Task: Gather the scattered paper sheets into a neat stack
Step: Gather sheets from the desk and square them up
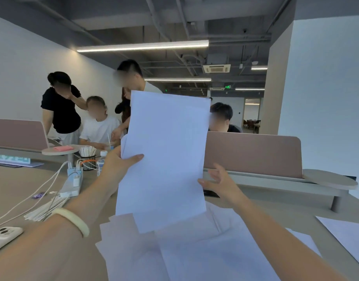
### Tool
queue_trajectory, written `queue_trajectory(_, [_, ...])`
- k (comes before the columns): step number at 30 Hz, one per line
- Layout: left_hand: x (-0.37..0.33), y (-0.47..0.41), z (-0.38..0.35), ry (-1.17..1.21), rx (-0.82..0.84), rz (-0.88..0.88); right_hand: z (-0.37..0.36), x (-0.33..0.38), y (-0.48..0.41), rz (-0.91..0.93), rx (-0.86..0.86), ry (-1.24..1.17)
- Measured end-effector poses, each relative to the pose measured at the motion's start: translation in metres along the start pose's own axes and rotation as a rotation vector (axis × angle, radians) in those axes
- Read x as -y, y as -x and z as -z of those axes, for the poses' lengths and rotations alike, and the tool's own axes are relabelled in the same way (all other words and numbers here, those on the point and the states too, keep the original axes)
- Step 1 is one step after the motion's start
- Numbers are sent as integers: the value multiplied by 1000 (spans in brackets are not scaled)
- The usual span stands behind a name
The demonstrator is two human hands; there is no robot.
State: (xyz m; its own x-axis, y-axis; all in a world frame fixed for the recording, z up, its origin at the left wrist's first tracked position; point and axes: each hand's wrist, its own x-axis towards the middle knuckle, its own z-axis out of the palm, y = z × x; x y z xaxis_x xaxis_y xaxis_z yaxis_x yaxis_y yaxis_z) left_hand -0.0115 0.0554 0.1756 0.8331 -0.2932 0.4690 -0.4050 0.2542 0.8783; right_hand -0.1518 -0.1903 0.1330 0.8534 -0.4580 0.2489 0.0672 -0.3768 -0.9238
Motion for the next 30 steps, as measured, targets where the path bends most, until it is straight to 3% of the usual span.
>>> queue_trajectory(6, [-8,-1,-27,84,44,-12,2,40,-2,195,-165,-270])
queue_trajectory(14, [46,26,-70,159,59,134,13,-14,20,12,-227,-306])
queue_trajectory(20, [68,39,-73,125,115,169,22,-37,33,-17,-142,-301])
queue_trajectory(30, [87,47,-83,87,137,174,18,-52,28,-23,-146,-322])
